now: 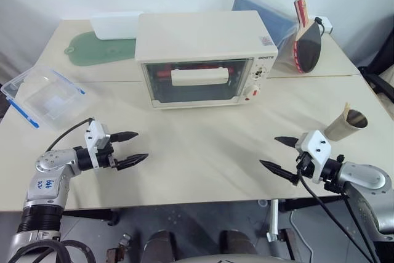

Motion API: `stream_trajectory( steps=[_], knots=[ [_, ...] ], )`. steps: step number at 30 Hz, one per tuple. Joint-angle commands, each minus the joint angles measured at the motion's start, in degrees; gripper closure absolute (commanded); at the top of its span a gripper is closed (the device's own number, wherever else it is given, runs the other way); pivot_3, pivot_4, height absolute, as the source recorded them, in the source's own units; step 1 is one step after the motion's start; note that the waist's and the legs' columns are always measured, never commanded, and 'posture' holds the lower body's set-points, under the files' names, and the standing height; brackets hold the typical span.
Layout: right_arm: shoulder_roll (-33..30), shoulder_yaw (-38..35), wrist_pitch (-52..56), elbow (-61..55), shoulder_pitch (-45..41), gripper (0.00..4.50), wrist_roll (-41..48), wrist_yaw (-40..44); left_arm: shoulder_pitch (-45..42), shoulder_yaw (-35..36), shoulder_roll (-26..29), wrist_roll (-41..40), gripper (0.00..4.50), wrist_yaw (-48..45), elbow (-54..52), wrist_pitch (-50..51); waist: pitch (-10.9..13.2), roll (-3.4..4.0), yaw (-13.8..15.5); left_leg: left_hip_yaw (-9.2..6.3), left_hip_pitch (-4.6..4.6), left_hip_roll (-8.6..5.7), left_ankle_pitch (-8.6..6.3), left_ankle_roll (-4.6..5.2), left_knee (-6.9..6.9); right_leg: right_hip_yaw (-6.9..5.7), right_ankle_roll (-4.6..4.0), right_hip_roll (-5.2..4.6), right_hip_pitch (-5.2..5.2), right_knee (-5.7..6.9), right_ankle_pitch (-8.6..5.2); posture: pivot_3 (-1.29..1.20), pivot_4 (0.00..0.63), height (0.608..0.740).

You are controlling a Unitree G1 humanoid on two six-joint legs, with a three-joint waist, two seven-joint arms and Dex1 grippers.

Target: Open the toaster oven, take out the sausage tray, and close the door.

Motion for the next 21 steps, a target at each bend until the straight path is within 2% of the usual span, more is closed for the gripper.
stream_trajectory(
  steps=[1,2,6,11,13,15,21],
  knots=[
    [-1.2,-0.9,0.4,-3.1,-0.6,0.05,0.5,0.0,-1.7,0.7,-0.3,0.3,0.00,-0.6,0.1,-5.0,0.0,0.00,0.0,0.00,0.00,0.00,0.00,0.00,0.00,0.00,0.00,0.00,0.00,0.00,0.00,0.00,0.150,0.740],
    [-1.2,-0.8,0.7,-3.4,-0.8,0.05,0.6,-0.1,-2.0,0.6,-0.5,0.8,0.00,-0.6,0.9,-6.6,0.0,0.00,0.1,0.00,0.00,0.00,0.00,0.00,0.00,0.00,0.00,0.00,0.00,0.00,0.00,0.00,0.150,0.740],
    [-1.1,-0.2,5.1,-6.9,-2.9,0.05,2.1,-1.2,-2.9,2.2,-0.8,-0.8,0.00,4.5,-0.8,-1.3,0.0,0.00,0.0,0.00,0.00,0.00,0.00,0.00,0.03,0.00,0.00,-0.01,0.00,0.02,0.00,0.00,0.150,0.740],
    [-0.3,0.4,13.5,-11.6,-9.7,0.05,7.2,-2.5,-3.8,4.0,-1.0,-3.7,0.00,6.1,-2.2,2.2,0.0,0.00,-0.1,0.02,0.00,0.03,0.00,0.00,0.01,-0.05,0.00,0.00,-0.06,0.08,0.00,0.00,0.150,0.740],
    [0.1,4.0,22.4,-12.0,-17.9,0.05,10.4,-3.5,-5.2,4.7,-0.6,-5.2,0.00,5.9,-2.5,3.6,0.0,-0.01,-0.2,0.03,0.00,0.04,0.00,0.00,0.04,-0.07,0.00,-0.01,-0.08,0.12,0.00,0.00,0.150,0.740],
    [1.1,6.9,26.1,-10.9,-23.7,0.05,11.3,-3.9,-6.2,5.3,-0.7,-6.2,0.00,5.1,-1.9,3.5,0.0,-0.02,-0.2,0.07,-0.01,0.07,0.00,0.00,0.11,-0.07,-0.01,-0.02,-0.14,0.22,0.00,0.00,0.150,0.740],
    [6.5,12.9,23.7,0.1,-38.8,0.05,9.3,-2.2,-7.0,7.1,-1.1,-8.1,0.00,1.8,-1.3,0.6,0.0,-0.02,-0.2,0.29,-0.18,0.08,-0.01,0.00,0.08,-0.22,-0.06,-0.09,-0.46,0.30,0.01,0.00,0.150,0.740]
  ],
)
